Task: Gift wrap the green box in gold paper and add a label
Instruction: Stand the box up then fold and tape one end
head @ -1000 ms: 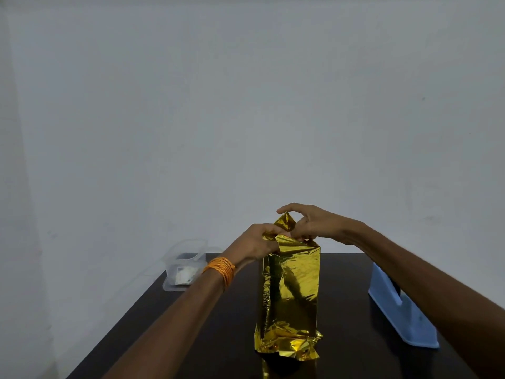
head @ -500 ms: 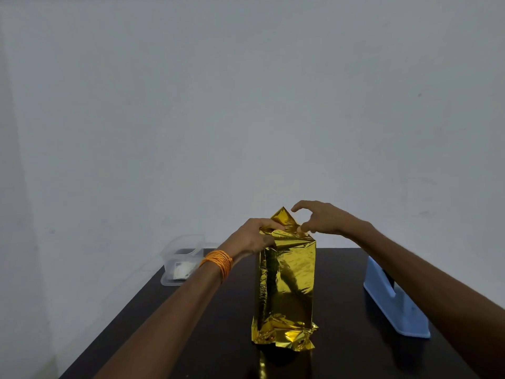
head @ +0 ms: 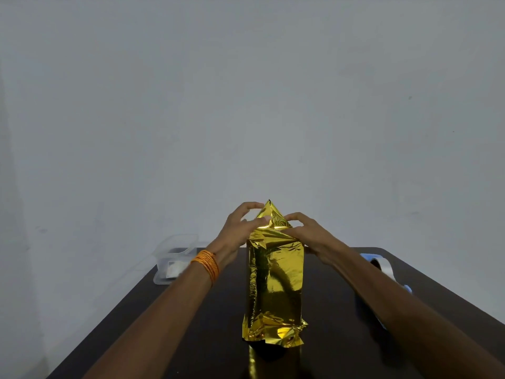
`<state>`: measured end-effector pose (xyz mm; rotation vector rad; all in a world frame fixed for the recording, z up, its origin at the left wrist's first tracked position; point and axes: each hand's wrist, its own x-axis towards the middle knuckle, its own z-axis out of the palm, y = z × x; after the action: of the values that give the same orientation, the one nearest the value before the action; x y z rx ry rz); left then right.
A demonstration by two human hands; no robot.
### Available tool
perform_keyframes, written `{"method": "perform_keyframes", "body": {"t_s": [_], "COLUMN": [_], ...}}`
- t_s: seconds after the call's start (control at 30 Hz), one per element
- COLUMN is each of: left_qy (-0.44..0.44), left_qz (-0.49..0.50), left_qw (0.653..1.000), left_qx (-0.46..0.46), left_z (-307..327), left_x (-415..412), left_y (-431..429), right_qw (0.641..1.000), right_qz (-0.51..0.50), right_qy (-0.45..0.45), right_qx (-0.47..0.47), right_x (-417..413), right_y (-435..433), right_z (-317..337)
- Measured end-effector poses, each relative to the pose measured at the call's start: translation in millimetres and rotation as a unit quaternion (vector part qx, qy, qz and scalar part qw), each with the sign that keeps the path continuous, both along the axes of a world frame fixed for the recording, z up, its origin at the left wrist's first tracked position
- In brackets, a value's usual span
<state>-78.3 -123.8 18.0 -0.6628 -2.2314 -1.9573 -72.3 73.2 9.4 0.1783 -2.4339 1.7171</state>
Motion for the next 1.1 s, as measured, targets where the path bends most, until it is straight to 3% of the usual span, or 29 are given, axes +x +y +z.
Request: {"method": "perform_keyframes", "body": {"t_s": [0.2,0.47,0.6,0.87,1.1], "left_qy": [-0.110,-0.143,-0.153,-0.074,0.104], "left_qz": [-0.010,-0.008,-0.003,0.123,0.187], "left_qw": [0.993,0.988,0.986,0.977,0.971], "left_qx": [0.029,0.051,0.070,0.159,0.110], "left_z": [-5.8,-4.1,-5.0,-12.2,35.8], "left_x": [-10.8,-16.5,-16.2,-11.5,13.7], "left_y": [5.6,9.6,12.0,3.1,15.9], "right_qw": [1.000,0.989,0.988,0.983,0.976], "right_qz": [0.009,-0.025,-0.040,-0.068,-0.171], "right_qy": [-0.011,-0.031,-0.024,-0.012,0.041], "right_qx": [-0.027,-0.139,-0.146,-0.171,-0.130], "right_x": [7.3,0.5,0.4,16.3,35.7], "right_y": [-1.5,-0.5,6.5,21.7,73.9], "right_z": [1.7,-6.6,-10.7,-5.9,-7.2]}}
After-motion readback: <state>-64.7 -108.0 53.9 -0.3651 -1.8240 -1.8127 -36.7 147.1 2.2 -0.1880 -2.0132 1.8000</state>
